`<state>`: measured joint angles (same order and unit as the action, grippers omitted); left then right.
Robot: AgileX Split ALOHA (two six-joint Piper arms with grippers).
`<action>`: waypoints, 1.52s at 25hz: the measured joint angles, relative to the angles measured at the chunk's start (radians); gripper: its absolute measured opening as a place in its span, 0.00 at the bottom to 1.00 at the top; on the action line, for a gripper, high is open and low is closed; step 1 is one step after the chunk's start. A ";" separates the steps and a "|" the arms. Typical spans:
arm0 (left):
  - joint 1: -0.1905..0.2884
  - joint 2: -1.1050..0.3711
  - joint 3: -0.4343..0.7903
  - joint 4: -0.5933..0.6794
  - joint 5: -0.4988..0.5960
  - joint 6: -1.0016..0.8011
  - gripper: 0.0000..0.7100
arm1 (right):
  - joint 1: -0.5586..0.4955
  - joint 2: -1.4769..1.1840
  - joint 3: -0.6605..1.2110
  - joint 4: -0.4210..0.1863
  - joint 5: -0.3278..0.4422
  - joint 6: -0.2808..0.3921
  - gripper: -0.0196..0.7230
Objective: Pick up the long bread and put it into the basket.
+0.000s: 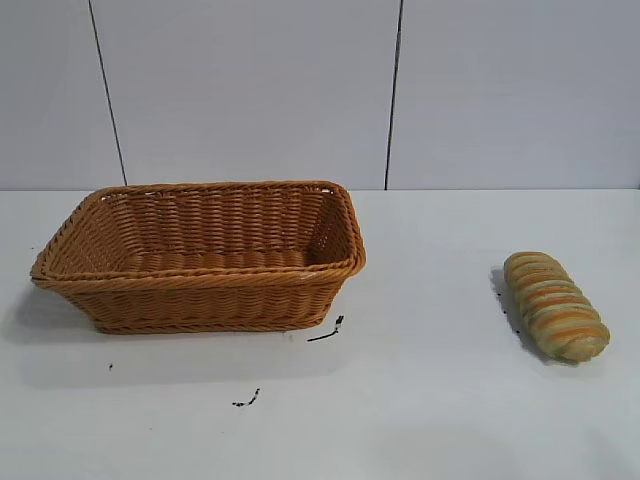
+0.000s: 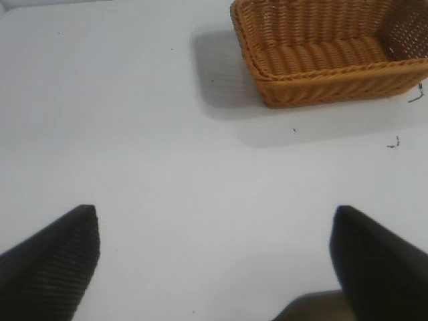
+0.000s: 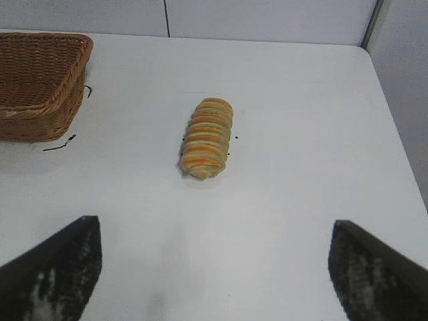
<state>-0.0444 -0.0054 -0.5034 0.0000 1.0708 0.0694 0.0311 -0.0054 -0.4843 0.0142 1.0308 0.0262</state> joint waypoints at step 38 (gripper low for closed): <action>0.000 0.000 0.000 0.000 0.000 0.000 0.98 | 0.000 1.661 -0.697 0.000 -0.107 0.000 0.96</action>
<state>-0.0444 -0.0054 -0.5034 0.0000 1.0708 0.0694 0.0311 1.6551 -1.1811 0.0142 0.9233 0.0262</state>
